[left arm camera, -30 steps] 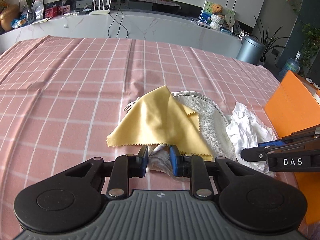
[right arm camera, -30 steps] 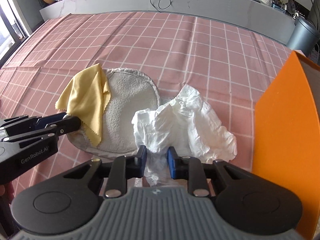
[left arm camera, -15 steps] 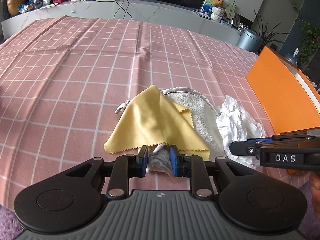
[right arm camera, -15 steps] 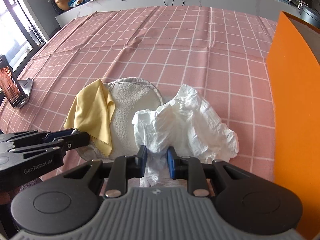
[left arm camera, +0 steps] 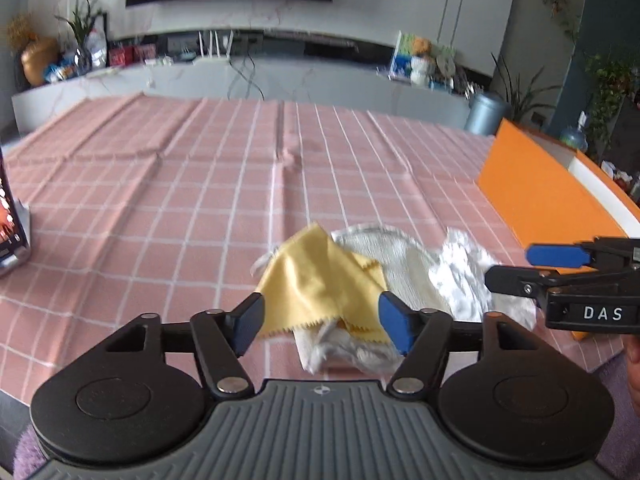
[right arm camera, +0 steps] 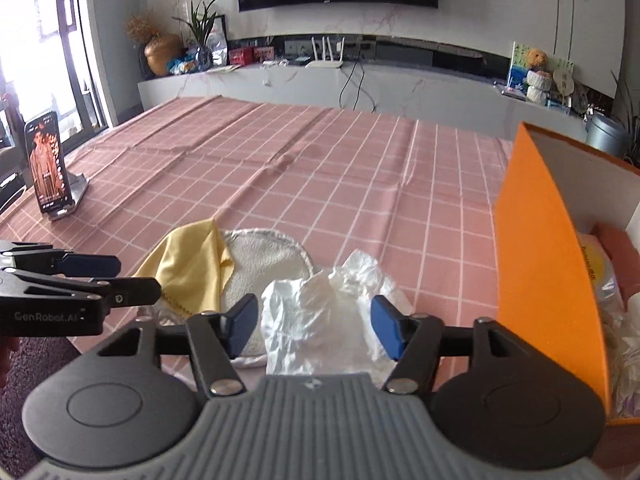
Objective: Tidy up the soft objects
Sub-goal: 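Close the right tool on the white plastic bag while the left tool grasps the yellow cloth, then lift the plastic bag with the right tool and the yellow cloth with the left tool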
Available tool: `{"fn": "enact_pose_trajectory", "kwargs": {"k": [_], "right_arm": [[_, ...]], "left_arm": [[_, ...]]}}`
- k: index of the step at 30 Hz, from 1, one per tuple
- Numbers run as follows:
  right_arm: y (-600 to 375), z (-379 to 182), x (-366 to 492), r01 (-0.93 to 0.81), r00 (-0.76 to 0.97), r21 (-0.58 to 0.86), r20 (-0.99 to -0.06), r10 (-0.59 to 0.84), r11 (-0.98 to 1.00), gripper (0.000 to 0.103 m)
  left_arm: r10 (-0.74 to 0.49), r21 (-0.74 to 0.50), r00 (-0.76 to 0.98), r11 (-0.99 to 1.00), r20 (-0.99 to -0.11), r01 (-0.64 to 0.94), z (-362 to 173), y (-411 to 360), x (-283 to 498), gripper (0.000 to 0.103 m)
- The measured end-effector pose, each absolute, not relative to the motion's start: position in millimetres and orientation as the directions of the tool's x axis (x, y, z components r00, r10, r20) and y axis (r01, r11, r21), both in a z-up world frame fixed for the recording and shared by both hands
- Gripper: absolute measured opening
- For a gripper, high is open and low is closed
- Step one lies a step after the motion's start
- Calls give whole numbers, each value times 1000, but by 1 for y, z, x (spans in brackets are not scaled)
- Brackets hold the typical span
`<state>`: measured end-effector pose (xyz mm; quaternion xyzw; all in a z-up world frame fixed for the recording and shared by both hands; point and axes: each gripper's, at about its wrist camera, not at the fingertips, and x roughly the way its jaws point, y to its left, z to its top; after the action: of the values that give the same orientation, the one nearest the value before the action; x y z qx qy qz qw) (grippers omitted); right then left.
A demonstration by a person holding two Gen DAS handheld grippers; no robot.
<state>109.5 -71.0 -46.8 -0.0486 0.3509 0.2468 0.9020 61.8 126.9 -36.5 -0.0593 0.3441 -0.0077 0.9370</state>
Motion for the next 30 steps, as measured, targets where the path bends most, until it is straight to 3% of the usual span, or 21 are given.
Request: {"fn": "enact_pose_trajectory", "kwargs": {"k": [2,9,12,14,15,16,19,23,27,30], "right_arm": [[-75,-46,114,-447,660,82,-642,390,891,75],[-91,-73,136,-326,650,108,-696,306,939,75],[-93,-82,139,-314,623,147,-714,320,938,71],[-91,-88,141,-317,607,152,-726,323,936,65],[-90,-90,140,-322,602,155,-728,328,934,62],[-89,-91,138,-327,609,143,-724,324,934,59],[-83,-92,134,-353,610,116,-724,323,928,53],[-82,-92,134,-362,608,107,-726,321,926,50],[-80,-91,131,-378,608,91,-726,322,921,42],[-79,-89,130,-389,613,73,-724,317,918,15]], "left_arm": [[-37,-97,782,995,-622,-30,-36,127,69,87],[-15,-79,750,996,-661,-50,-56,129,99,85],[-21,-77,750,996,-661,-40,-59,122,100,74],[0,-26,744,999,-668,-23,-62,114,102,58],[9,-6,742,1000,-670,-17,-64,111,102,39],[15,9,741,1000,-671,-12,-66,109,103,28],[20,45,750,999,-661,13,-69,103,100,15],[28,82,766,996,-643,32,-68,96,96,4],[27,89,796,995,-604,34,-53,92,91,3],[25,86,820,996,-572,30,-40,89,88,2]]}}
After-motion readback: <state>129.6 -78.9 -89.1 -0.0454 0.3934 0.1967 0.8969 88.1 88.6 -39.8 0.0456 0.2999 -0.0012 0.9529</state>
